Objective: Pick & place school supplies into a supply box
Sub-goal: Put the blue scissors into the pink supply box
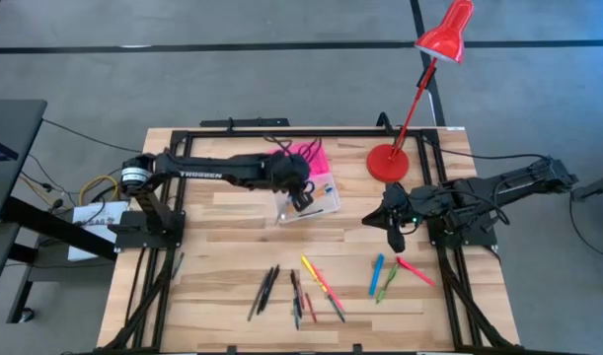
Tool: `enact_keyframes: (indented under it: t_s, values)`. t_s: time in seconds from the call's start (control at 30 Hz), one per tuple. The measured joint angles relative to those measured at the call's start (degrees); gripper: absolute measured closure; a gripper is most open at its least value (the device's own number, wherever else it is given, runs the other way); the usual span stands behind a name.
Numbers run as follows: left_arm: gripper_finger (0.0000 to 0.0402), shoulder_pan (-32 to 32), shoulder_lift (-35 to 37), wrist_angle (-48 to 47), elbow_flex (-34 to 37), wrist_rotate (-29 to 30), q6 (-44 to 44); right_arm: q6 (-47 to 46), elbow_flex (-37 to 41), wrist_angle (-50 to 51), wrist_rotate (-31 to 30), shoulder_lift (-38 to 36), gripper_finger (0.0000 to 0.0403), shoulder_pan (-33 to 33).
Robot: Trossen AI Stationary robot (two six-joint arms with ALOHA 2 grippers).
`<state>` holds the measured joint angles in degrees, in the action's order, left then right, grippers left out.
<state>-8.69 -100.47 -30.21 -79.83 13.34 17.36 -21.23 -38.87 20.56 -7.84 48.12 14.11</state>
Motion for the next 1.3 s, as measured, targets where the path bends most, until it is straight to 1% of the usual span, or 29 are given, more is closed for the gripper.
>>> enact_keyframes:
  t_s: [0.17,0.3,0.43,0.6,0.7,0.77,0.83,0.9,1.03,1.2,1.3]
  values:
    - [0.0334,-2.55,0.0,2.56,0.0,-1.4,-3.2,-0.84,0.0,0.02,-0.3,0.0,0.0386,0.0]
    - [0.0332,-4.05,0.0,5.71,0.0,-2.97,-3.6,-0.87,0.0,0.04,-2.4,0.0,0.0387,0.0]
    - [0.0333,-4.57,0.0,8.06,0.0,-3.07,-5.74,-0.85,0.0,0.04,-3.0,0.0,0.0387,0.0]
    - [0.033,-4.55,-0.26,8.38,-0.02,-3.55,-8.19,-0.85,0.0,0.04,-3.01,0.0,0.039,0.0]
    - [0.0329,-4.55,-1.24,8.73,-0.12,-3.87,-8.64,-0.85,0.0,0.17,-2.99,0.0,0.039,0.0]
    - [0.0328,-4.46,-2.64,10.98,-0.13,-3.84,-9.06,-0.85,-0.02,0.26,-2.99,0.0,0.039,0.0]
    - [0.0328,-4.36,-3.1,9.86,-0.02,-3.17,-9.56,-0.87,-0.02,0.44,-2.99,0.0,0.039,0.0]
    - [0.0328,-4.17,-4.29,11.75,-0.58,-2.64,-10.16,-1.26,-0.04,0.75,-2.99,0.01,0.039,-0.01]
    - [0.0327,-4.47,-6.99,10.67,-1.97,-4.56,-11.2,-1.61,-0.12,1.43,-2.97,0.71,0.039,0.13]
    - [0.0327,-3.95,-10.59,9.69,-4.52,-5.57,-13.18,-2.35,-0.02,2.05,-2.82,2.6,0.0391,0.21]
    - [0.0327,-3.68,-12.31,6.77,-6.26,-5.74,-14.75,-2.78,-0.02,2.05,-2.77,4.35,0.039,0.71]
